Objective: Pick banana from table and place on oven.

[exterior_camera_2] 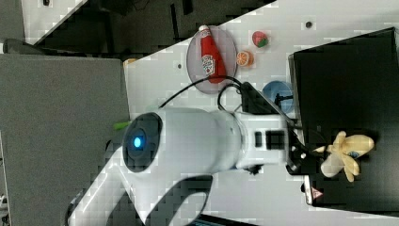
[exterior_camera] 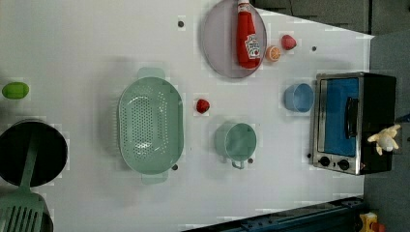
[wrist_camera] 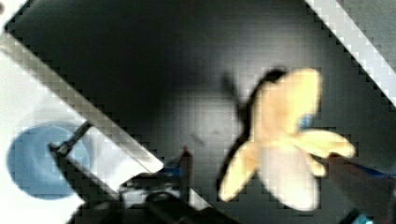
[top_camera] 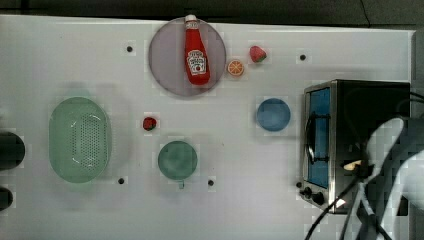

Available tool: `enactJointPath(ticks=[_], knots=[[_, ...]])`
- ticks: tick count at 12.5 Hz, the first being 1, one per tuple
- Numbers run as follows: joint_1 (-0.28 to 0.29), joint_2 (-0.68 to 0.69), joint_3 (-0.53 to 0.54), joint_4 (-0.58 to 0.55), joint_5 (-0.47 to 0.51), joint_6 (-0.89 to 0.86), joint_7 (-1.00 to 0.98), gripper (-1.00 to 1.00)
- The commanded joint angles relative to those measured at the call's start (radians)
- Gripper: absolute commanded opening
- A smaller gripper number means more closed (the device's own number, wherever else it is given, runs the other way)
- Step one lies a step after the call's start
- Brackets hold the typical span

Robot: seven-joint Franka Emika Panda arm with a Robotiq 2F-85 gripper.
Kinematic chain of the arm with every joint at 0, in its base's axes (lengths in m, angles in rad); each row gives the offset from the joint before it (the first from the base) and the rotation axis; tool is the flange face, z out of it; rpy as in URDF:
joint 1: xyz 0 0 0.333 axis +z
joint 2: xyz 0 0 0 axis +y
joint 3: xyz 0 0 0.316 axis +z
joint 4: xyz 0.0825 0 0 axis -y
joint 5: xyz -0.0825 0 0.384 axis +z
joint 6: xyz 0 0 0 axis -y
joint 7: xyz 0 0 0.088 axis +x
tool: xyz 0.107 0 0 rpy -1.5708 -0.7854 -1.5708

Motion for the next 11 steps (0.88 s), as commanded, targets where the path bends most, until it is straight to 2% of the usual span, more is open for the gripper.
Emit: enactJointPath(ticks=[1, 4, 6, 8, 11], knots=[[0.036, -0.052, 0.04, 0.043, 0.003, 0.01, -0.032, 1.0], [0.085, -0.152, 0.098, 0.077, 0.001, -0.047, 0.141, 1.0], [0.112, -0.235, 0.152, 0.075, 0.002, -0.228, 0.285, 1.0], [0.13, -0.318, 0.228, 0.075, 0.002, -0.369, 0.521, 1.0], [0.137, -0.413, 0.371, 0.071, 0.001, -0.414, 0.751, 1.0]])
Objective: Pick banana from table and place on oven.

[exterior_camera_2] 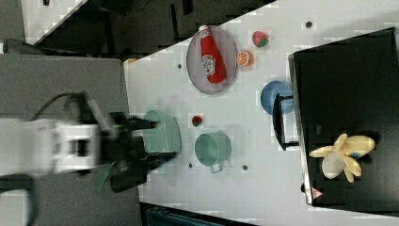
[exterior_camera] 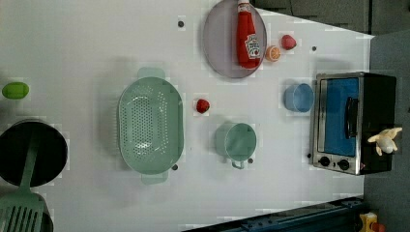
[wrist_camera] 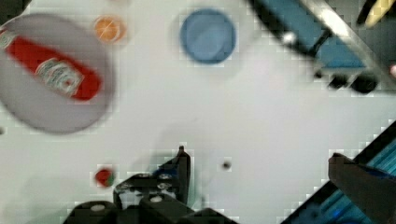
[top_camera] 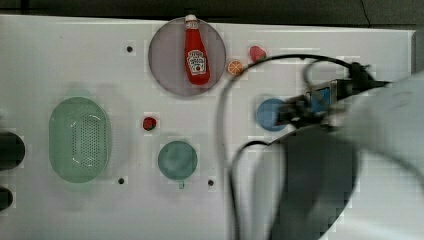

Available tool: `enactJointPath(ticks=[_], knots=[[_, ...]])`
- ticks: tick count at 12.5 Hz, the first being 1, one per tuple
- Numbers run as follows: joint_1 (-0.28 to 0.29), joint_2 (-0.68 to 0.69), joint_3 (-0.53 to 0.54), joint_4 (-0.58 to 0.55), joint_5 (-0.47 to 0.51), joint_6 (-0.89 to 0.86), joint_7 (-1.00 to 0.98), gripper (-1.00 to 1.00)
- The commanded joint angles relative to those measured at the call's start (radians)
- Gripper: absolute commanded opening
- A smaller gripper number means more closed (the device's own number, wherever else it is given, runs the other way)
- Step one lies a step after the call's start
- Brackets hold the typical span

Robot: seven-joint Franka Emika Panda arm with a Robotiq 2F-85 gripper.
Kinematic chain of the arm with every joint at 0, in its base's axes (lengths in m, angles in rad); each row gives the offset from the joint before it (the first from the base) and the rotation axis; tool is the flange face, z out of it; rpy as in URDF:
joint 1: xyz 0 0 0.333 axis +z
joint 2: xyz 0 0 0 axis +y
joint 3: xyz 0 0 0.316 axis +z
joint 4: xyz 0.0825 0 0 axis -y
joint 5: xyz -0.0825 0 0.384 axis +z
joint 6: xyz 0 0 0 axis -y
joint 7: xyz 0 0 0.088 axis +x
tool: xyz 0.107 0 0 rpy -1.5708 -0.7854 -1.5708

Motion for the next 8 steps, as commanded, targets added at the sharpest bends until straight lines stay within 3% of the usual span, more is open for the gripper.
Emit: enactJointPath(ticks=[1, 4, 8], knots=[[-0.002, -0.081, 0.116, 0.009, -0.02, -0.002, 0.292, 1.0], [-0.002, -0.115, 0.2, 0.007, -0.086, -0.015, 0.298, 1.0], [-0.002, -0.122, 0.232, 0.006, -0.088, -0.041, 0.298, 1.0]])
